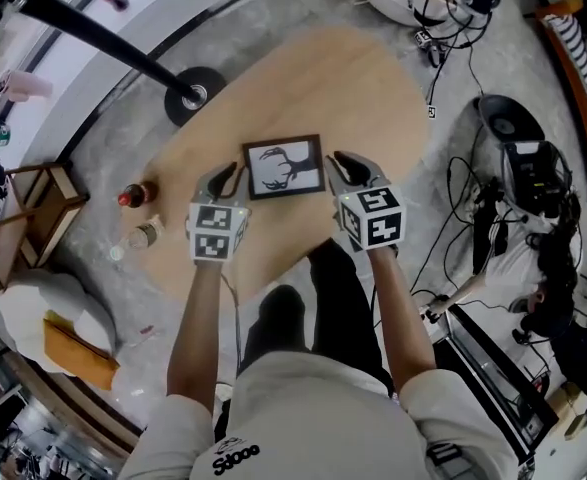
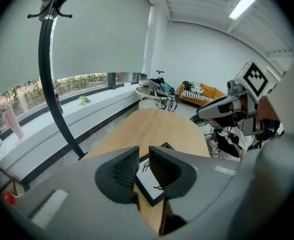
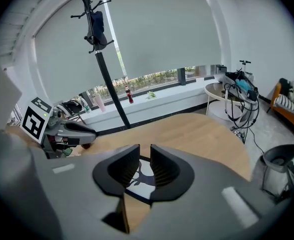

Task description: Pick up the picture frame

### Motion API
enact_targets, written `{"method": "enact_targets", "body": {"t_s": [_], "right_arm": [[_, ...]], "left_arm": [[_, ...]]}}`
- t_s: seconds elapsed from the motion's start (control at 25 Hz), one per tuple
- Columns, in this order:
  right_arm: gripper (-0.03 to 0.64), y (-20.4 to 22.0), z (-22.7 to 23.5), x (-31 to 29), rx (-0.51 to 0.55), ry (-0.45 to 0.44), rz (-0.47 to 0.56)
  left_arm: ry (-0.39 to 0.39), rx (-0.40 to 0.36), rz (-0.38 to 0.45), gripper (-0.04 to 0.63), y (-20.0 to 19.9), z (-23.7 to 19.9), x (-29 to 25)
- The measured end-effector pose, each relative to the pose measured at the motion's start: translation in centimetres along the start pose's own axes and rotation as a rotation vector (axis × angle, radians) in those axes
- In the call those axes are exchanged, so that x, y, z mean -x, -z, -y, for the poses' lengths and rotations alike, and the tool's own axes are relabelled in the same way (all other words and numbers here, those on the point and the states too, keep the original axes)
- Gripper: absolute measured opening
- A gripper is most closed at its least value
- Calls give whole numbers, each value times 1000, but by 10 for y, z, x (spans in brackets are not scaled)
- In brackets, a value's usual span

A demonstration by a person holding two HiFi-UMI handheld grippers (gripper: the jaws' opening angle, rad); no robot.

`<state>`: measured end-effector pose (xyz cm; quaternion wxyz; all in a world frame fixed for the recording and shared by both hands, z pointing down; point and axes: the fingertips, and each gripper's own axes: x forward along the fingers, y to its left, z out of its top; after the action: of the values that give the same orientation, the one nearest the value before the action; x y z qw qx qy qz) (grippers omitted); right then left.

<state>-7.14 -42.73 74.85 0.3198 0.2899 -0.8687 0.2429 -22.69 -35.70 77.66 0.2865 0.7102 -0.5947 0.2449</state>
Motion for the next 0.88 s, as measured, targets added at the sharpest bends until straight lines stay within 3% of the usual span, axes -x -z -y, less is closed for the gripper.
{"method": "enact_targets", "body": {"t_s": [0.44,0.88], "right_arm": [[82,53,27,-60,-78,-9,-89],[129,104,50,-107,-56,-6,-196]], "left_arm": [[-12,43,-78,74,46,-8,-60],[-9,104,-164,118,98,-12,-109]]}}
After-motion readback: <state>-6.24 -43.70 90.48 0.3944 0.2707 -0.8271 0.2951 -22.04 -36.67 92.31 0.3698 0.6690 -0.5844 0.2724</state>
